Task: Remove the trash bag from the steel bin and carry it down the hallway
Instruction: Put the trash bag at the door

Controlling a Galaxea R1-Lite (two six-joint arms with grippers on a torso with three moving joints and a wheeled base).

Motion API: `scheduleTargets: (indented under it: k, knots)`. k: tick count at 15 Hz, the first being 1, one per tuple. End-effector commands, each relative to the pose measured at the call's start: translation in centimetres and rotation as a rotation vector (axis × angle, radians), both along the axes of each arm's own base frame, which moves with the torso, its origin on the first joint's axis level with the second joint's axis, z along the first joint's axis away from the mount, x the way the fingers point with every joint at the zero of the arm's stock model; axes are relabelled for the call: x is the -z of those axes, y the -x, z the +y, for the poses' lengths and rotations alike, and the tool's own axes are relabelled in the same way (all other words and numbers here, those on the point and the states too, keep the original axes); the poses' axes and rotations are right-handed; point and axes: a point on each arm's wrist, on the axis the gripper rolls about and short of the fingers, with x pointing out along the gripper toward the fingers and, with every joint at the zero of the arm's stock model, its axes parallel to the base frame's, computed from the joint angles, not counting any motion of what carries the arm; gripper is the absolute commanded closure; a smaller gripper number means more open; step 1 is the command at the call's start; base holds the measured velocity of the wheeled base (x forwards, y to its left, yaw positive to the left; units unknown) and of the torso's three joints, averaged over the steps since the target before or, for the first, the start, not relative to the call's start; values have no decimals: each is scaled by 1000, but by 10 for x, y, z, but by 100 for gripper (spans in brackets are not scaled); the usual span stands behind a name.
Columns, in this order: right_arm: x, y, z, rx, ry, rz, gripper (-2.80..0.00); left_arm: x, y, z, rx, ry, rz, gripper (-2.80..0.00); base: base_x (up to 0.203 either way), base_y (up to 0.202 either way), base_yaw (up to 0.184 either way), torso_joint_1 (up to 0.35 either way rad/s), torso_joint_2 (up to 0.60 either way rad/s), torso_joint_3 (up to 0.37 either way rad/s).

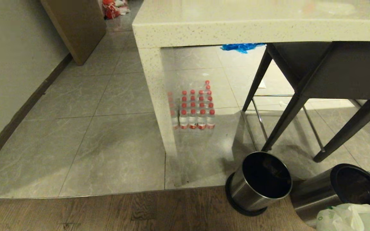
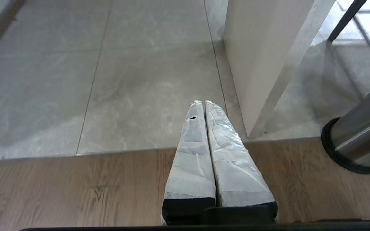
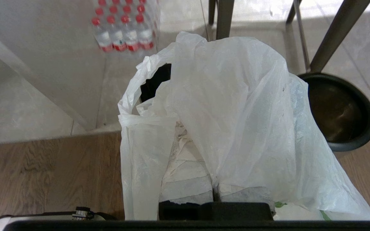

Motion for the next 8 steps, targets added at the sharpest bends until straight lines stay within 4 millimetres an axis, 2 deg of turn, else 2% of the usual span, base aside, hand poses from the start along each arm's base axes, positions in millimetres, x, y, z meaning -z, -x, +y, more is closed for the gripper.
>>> scheduleTargets:
  k: [1,8]
  knots:
    - [0,0,0,1,0,2,0,0,0,0,-1,1,1,0,0,0,0,-2,7,212]
    - [0,0,0,0,0,2,0,0,0,0,0,1,1,0,0,0,0,2,3,203]
